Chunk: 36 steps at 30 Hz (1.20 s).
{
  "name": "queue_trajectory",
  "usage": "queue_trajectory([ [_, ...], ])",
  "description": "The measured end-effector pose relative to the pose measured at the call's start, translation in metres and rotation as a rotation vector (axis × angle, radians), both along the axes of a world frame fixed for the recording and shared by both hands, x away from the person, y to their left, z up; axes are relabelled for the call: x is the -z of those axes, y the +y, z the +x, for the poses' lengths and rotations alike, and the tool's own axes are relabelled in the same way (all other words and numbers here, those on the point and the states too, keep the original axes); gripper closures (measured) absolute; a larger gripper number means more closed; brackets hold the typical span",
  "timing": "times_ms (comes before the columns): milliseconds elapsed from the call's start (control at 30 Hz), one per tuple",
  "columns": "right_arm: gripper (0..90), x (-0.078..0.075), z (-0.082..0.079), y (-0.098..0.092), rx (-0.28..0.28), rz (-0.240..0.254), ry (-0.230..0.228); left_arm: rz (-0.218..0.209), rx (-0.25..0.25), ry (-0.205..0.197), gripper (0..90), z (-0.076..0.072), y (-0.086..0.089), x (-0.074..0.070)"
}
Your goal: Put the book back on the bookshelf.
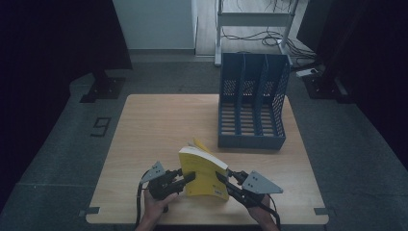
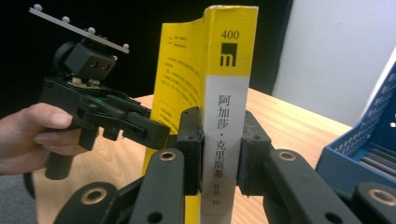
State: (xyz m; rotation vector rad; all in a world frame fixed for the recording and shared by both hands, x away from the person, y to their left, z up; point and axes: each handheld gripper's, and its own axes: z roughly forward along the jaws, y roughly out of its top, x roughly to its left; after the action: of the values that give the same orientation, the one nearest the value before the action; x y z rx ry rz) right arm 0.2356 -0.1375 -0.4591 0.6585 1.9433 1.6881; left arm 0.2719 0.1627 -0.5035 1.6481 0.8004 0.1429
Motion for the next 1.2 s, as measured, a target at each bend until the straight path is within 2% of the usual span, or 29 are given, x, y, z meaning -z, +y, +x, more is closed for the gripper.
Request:
queue_trajectory([
  [67,72.6,0.000,0.000,0.001,-0.013,-0.002,0.002,-0.005,0.017,-0.002,59.3,-0.001,-0.001,0.000],
  [100,71.1,0.000,-0.001,0.003,-0.028,-0.005,0.001,0.002,0.027,-0.016,59.2,-0.002,-0.003,-0.002],
  [467,68.0,-0.001,0.000,0.009,-0.024,-0.014,-0.013,0.006,0.022,-0.014,59.8,-0.002,-0.002,-0.002],
  [800,73.6,-0.001,0.000,0.012,0.016,-0.026,-0.023,0.001,0.021,-0.011,58.8,-0.001,-0.002,-0.001],
  [933,73.4,0.000,-0.004,0.015,0.054,-0.040,-0.055,-0.001,0.012,-0.006,56.7,-0.001,-0.003,-0.001],
  [1200,73.2,-0.001,-0.005,0.013,0.057,-0.049,-0.062,-0.007,-0.014,0.001,57.6,0.001,0.000,-0.001],
])
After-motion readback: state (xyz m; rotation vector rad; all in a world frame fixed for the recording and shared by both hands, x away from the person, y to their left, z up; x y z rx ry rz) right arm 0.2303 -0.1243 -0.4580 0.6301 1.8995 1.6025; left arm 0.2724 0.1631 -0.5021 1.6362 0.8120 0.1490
